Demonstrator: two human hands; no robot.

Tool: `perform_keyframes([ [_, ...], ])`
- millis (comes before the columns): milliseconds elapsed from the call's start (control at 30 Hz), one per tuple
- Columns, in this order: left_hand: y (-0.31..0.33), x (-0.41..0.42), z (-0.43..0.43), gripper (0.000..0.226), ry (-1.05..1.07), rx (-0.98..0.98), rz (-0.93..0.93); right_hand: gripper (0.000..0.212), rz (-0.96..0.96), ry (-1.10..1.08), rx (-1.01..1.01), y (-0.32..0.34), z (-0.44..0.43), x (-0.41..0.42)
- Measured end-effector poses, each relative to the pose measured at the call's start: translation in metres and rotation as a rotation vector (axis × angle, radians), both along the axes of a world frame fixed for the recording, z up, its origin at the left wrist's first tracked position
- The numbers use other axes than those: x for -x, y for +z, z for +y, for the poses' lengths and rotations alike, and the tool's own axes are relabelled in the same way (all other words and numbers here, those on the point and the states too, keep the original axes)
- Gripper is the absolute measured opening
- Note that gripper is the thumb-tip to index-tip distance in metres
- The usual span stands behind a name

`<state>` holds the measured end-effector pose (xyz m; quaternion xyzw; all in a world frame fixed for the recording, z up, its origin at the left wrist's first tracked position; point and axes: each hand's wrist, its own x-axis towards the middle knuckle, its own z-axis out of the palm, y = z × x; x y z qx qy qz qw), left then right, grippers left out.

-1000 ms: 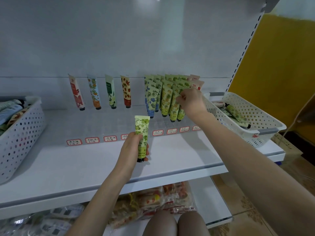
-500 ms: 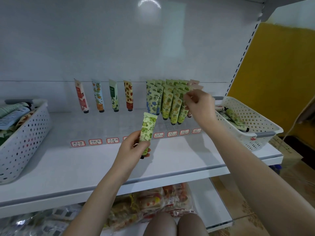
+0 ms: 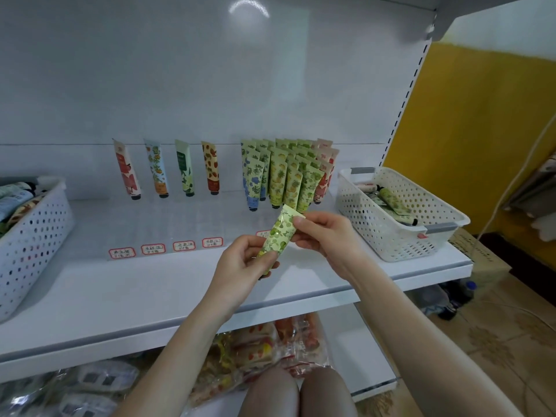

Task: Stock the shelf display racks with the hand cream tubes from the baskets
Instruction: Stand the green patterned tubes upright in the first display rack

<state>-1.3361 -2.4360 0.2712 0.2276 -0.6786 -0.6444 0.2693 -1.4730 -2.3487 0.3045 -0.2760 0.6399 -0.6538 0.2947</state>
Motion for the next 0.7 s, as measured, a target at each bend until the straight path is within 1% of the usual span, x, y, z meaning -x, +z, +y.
perform_keyframes([
  [100, -0.011, 0.016, 0.000, 0.015, 0.073, 0.258, -0.074, 0.007, 0.087, -0.074, -0.001, 0.006, 0.007, 0.009],
  [167, -0.020, 0.027, -0.001, 0.029, 0.084, 0.486, -0.210, 0.011, 0.182, -0.184, 0.008, 0.013, 0.012, 0.020],
  [233, -0.028, 0.036, -0.002, 0.042, 0.032, 0.751, -0.401, 0.016, 0.356, -0.342, -0.021, 0.018, 0.015, 0.035],
  [267, -0.031, 0.040, -0.003, 0.045, -0.013, 0.874, -0.472, 0.016, 0.441, -0.417, -0.045, 0.019, 0.016, 0.043],
  [300, -0.035, 0.044, -0.005, 0.048, -0.064, 0.965, -0.530, 0.012, 0.513, -0.476, -0.069, 0.021, 0.015, 0.051],
  [333, -0.038, 0.047, -0.006, 0.056, -0.098, 1.025, -0.581, 0.011, 0.576, -0.520, -0.094, 0.022, 0.015, 0.058],
  [400, -0.045, 0.051, -0.010, 0.081, -0.114, 1.078, -0.644, 0.017, 0.669, -0.570, -0.138, 0.026, 0.011, 0.071],
  [433, -0.050, 0.052, -0.012, 0.088, -0.109, 1.084, -0.645, 0.019, 0.698, -0.579, -0.153, 0.028, 0.008, 0.076],
  [567, -0.059, 0.054, -0.016, 0.092, -0.083, 1.062, -0.626, 0.022, 0.759, -0.581, -0.223, 0.036, -0.007, 0.090],
  [700, -0.058, 0.054, -0.015, 0.092, -0.064, 1.050, -0.619, 0.021, 0.746, -0.549, -0.206, 0.037, -0.020, 0.098],
])
